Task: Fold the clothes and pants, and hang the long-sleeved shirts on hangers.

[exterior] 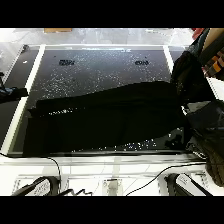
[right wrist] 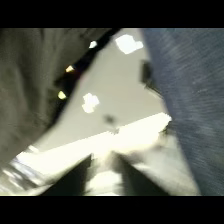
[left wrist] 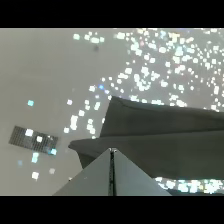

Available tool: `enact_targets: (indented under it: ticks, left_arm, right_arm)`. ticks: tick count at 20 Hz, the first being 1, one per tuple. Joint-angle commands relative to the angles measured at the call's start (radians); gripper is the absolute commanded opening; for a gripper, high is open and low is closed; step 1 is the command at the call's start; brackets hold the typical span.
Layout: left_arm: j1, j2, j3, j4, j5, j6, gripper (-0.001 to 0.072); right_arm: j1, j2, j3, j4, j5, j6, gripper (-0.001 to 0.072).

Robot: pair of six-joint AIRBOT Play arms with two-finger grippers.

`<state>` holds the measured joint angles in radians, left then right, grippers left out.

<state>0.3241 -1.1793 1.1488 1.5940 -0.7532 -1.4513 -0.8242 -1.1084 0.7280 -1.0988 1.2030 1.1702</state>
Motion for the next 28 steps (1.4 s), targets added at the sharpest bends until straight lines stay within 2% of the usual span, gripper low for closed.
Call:
enact_targets:
  ticks: [1, 3, 4, 5, 6, 7, 9, 12, 13, 15, 17, 18, 19, 21, 25, 28]
  left_arm:
    - [0.0, -0.013, -0.003, -0.002, -0.005, -0.001, 0.0013]
    - [0.0, -0.017, -0.003, -0.002, -0.007, 0.0, 0.0025]
    - [0.0, -0.017, -0.003, -0.002, -0.007, 0.0, 0.0136]
    - [0.0, -0.017, -0.003, -0.002, -0.007, 0.0, 0.0395]
    - [0.0, -0.017, -0.003, -0.002, -0.007, 0.0, 0.0604]
    - [0.0, -0.017, -0.003, -0.002, -0.009, 0.0, 0.0649]
    - [0.0, -0.017, -0.003, -0.002, -0.025, 0.0, 0.0649]
    - [0.0, -0.017, -0.003, -0.002, -0.029, 0.0, 0.0648]
    - [0.0, -0.017, -0.003, -0.002, -0.029, 0.0, 0.0649]
    - [0.0, -0.017, -0.003, -0.002, -0.03, 0.0, 0.0648]
    - [0.0, -0.017, -0.003, -0.001, -0.029, 0.0, 0.0648]
    - [0.0, -0.017, -0.003, 0.003, -0.029, 0.0, 0.0648]
    - [0.0, -0.017, -0.003, 0.01, -0.029, 0.0, 0.0648]
    - [0.0, -0.017, -0.003, 0.023, -0.03, 0.0, 0.0648]
    - [0.003, -0.016, -0.002, 0.085, -0.055, 0.0, 0.0646]
    - [0.011, -0.016, -0.003, 0.133, -0.165, 0.0, 0.0641]
  right_arm:
    - [-0.041, 0.023, -0.161, 0.258, -0.261, 0.0, 0.0482]
    - [-0.041, 0.008, -0.178, 0.349, -0.372, 0.0, 0.0483]
    - [-0.041, -0.01, -0.177, 0.381, -0.409, 0.0, 0.0482]
    - [-0.041, -0.034, -0.177, 0.415, -0.438, -0.001, 0.0483]
    - [-0.041, -0.061, -0.177, 0.459, -0.451, -0.006, 0.0483]
    - [-0.036, -0.086, -0.177, 0.5, -0.458, -0.017, 0.0483]
    - [0.005, -0.124, -0.177, 0.542, -0.508, -0.057, 0.0483]
    - [0.132, -0.154, -0.177, 0.546, -0.655, -0.06, 0.0481]
    - [0.176, -0.164, -0.177, 0.55, -0.704, -0.046, 0.0477]
    - [0.252, -0.183, -0.177, 0.552, -0.79, 0.017, 0.0416]
    - [0.305, -0.183, -0.174, 0.55, -0.883, 0.021, 0.0232]
    - [0.32, -0.179, -0.16, 0.536, -0.905, 0.008, 0.0064]
    - [0.325, -0.17, -0.141, 0.518, -0.901, -0.017, 0.0021]
    - [0.327, -0.128, -0.092, 0.441, -0.83, -0.033, 0.002]
    - [0.326, 0.044, -0.01, 0.112, -0.527, -0.022, 0.002]
    - [0.327, 0.205, -0.002, -0.093, -0.331, 0.112, 0.002]
